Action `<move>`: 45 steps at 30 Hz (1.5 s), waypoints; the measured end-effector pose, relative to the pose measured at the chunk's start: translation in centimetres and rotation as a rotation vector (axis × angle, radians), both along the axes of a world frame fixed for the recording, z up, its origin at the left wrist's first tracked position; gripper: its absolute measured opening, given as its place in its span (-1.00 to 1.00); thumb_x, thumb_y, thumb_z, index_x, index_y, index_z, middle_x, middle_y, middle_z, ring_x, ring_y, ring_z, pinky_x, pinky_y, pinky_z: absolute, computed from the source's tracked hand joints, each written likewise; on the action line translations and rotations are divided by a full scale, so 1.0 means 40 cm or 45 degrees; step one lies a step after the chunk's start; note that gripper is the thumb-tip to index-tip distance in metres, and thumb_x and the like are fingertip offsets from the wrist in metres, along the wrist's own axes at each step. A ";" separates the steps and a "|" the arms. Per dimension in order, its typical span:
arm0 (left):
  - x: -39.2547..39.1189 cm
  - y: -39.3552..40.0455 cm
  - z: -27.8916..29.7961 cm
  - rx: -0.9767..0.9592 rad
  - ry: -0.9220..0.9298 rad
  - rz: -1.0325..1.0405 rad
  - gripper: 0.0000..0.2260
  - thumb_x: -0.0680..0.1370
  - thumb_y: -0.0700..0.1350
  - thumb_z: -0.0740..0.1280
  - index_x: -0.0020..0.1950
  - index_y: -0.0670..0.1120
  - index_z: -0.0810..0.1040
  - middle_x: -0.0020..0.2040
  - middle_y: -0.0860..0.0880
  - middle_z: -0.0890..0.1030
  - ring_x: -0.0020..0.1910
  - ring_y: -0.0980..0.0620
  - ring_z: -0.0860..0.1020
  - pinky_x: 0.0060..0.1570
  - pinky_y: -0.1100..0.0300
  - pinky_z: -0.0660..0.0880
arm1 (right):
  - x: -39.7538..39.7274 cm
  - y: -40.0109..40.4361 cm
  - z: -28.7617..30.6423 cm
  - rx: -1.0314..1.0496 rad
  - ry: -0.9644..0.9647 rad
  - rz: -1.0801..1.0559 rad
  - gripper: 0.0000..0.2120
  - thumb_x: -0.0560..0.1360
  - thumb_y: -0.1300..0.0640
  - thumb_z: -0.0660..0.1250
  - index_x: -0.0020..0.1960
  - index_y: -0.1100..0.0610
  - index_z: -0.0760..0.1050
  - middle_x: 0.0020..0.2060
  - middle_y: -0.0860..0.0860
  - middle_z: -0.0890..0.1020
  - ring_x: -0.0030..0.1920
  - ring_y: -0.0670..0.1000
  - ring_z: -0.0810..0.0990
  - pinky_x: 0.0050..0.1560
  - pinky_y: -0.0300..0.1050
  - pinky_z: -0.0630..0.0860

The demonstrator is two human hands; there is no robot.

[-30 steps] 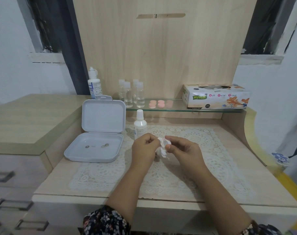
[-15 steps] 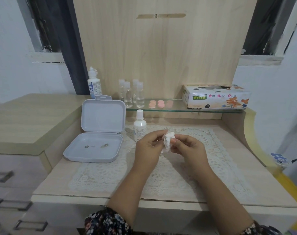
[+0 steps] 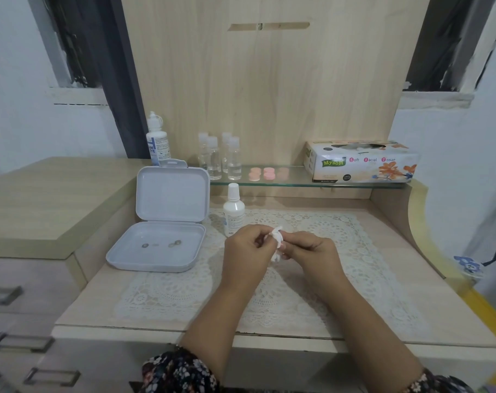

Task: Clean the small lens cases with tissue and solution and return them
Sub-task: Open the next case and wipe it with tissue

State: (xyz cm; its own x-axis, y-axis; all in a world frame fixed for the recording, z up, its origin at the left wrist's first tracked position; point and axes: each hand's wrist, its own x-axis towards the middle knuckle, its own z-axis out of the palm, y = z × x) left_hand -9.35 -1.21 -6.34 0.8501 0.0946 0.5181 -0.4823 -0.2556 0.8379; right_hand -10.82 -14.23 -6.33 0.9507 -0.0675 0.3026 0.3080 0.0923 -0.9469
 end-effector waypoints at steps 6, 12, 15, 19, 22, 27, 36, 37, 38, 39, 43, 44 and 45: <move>0.007 0.013 0.020 -0.224 0.417 -0.103 -0.84 0.43 -0.33 0.37 -0.29 -0.12 0.62 -0.40 -0.01 0.60 -0.45 0.11 0.53 -0.45 0.25 0.44 | -0.003 0.002 -0.007 -0.166 -0.077 -0.039 -0.73 0.41 0.39 0.43 -0.06 0.04 0.70 -0.22 -0.07 0.68 -0.16 -0.14 0.61 -0.06 -0.32 0.51; 0.018 0.017 0.023 -0.474 0.541 -0.143 -0.94 0.46 -0.33 0.35 -0.18 -0.25 0.62 -0.26 -0.21 0.64 -0.38 0.02 0.58 -0.37 0.20 0.51 | -0.015 0.024 -0.006 -0.376 0.003 -0.008 -0.64 0.54 0.25 0.33 0.23 -0.13 0.58 0.01 -0.17 0.62 0.00 -0.21 0.59 0.02 -0.35 0.52; 0.023 0.012 0.019 -0.368 0.420 -0.028 -0.92 0.46 -0.31 0.38 -0.22 -0.17 0.61 -0.29 -0.07 0.65 -0.33 0.08 0.60 -0.31 0.20 0.56 | -0.017 0.023 -0.001 -0.316 0.032 -0.041 -0.66 0.56 0.26 0.31 0.16 -0.15 0.60 -0.11 -0.13 0.68 -0.16 -0.17 0.61 -0.11 -0.32 0.53; 0.018 0.014 0.004 0.036 0.103 0.127 -0.88 0.45 -0.27 0.38 -0.24 -0.08 0.59 -0.31 0.06 0.59 -0.29 0.13 0.55 -0.24 0.24 0.50 | -0.015 0.015 -0.001 -0.355 0.040 -0.070 -0.76 0.56 0.22 0.31 0.09 -0.07 0.63 -0.34 -0.12 0.63 -0.33 -0.16 0.54 -0.22 -0.35 0.49; 0.023 0.018 -0.016 0.445 -0.279 0.157 -0.87 0.45 -0.31 0.32 -0.14 -0.13 0.63 -0.23 0.07 0.56 -0.20 0.08 0.49 -0.19 0.25 0.41 | -0.015 0.011 -0.004 -0.440 0.039 -0.098 -0.78 0.60 0.15 0.24 -0.01 -0.11 0.61 -0.32 -0.12 0.63 -0.35 -0.20 0.51 -0.23 -0.35 0.47; 0.033 0.013 -0.030 0.739 -0.563 0.118 -0.75 0.49 -0.18 0.18 -0.05 -0.15 0.65 -0.15 -0.01 0.62 -0.13 -0.02 0.51 -0.17 0.17 0.47 | -0.010 0.006 -0.003 -0.509 0.034 -0.196 -0.73 0.65 0.10 0.15 -0.12 0.01 0.57 -0.29 -0.09 0.62 -0.36 -0.24 0.49 -0.27 -0.39 0.41; 0.017 0.005 -0.014 0.452 -0.169 0.233 -0.84 0.45 -0.26 0.34 -0.05 -0.15 0.68 -0.17 -0.03 0.64 -0.16 0.00 0.57 -0.11 0.14 0.52 | -0.015 0.009 -0.002 -0.491 0.049 -0.106 -0.79 0.62 0.15 0.21 0.01 -0.04 0.61 -0.20 -0.07 0.66 -0.28 -0.20 0.58 -0.18 -0.32 0.50; 0.013 0.005 -0.008 0.368 -0.057 0.241 -0.85 0.45 -0.25 0.36 -0.03 -0.14 0.68 -0.16 -0.02 0.65 -0.15 0.02 0.58 -0.09 0.15 0.52 | -0.017 0.011 -0.001 -0.493 0.046 -0.094 -0.79 0.62 0.16 0.23 0.01 -0.09 0.60 -0.18 -0.07 0.67 -0.26 -0.20 0.59 -0.18 -0.33 0.51; 0.009 0.006 -0.001 0.288 0.043 0.251 -0.85 0.45 -0.25 0.36 -0.04 -0.13 0.69 -0.17 0.00 0.65 -0.16 0.05 0.58 -0.09 0.17 0.52 | -0.019 0.012 0.000 -0.491 0.041 -0.084 -0.78 0.61 0.17 0.24 0.00 -0.12 0.58 -0.18 -0.07 0.67 -0.25 -0.20 0.60 -0.18 -0.34 0.51; 0.008 0.008 0.004 0.211 0.129 0.252 -0.87 0.44 -0.24 0.37 -0.07 -0.11 0.69 -0.22 0.04 0.65 -0.19 0.08 0.59 -0.11 0.19 0.54 | -0.021 0.014 0.004 -0.481 0.039 -0.072 -0.77 0.60 0.18 0.25 0.00 -0.14 0.58 -0.17 -0.07 0.67 -0.25 -0.20 0.61 -0.19 -0.35 0.51; 0.013 0.019 0.014 -0.082 0.364 0.160 -0.84 0.39 -0.26 0.40 -0.25 0.01 0.64 -0.36 0.08 0.63 -0.32 0.07 0.62 -0.21 0.08 0.61 | -0.022 0.018 0.008 -0.396 0.043 -0.015 -0.72 0.57 0.25 0.29 0.02 -0.14 0.60 -0.17 -0.09 0.70 -0.26 -0.20 0.61 -0.18 -0.34 0.52; 0.014 0.020 0.016 -0.153 0.406 0.131 -0.81 0.39 -0.28 0.40 -0.30 0.01 0.62 -0.38 0.04 0.63 -0.36 0.03 0.62 -0.27 0.08 0.61 | -0.021 0.018 0.008 -0.370 0.043 -0.002 -0.71 0.56 0.26 0.30 0.02 -0.13 0.61 -0.18 -0.10 0.71 -0.26 -0.19 0.61 -0.16 -0.34 0.53; 0.015 0.021 0.018 -0.224 0.439 0.102 -0.80 0.39 -0.31 0.40 -0.32 -0.01 0.62 -0.40 0.00 0.63 -0.40 0.01 0.61 -0.32 0.11 0.61 | -0.021 0.018 0.010 -0.340 0.044 0.011 -0.71 0.55 0.27 0.32 0.02 -0.13 0.62 -0.20 -0.10 0.71 -0.25 -0.19 0.60 -0.15 -0.34 0.52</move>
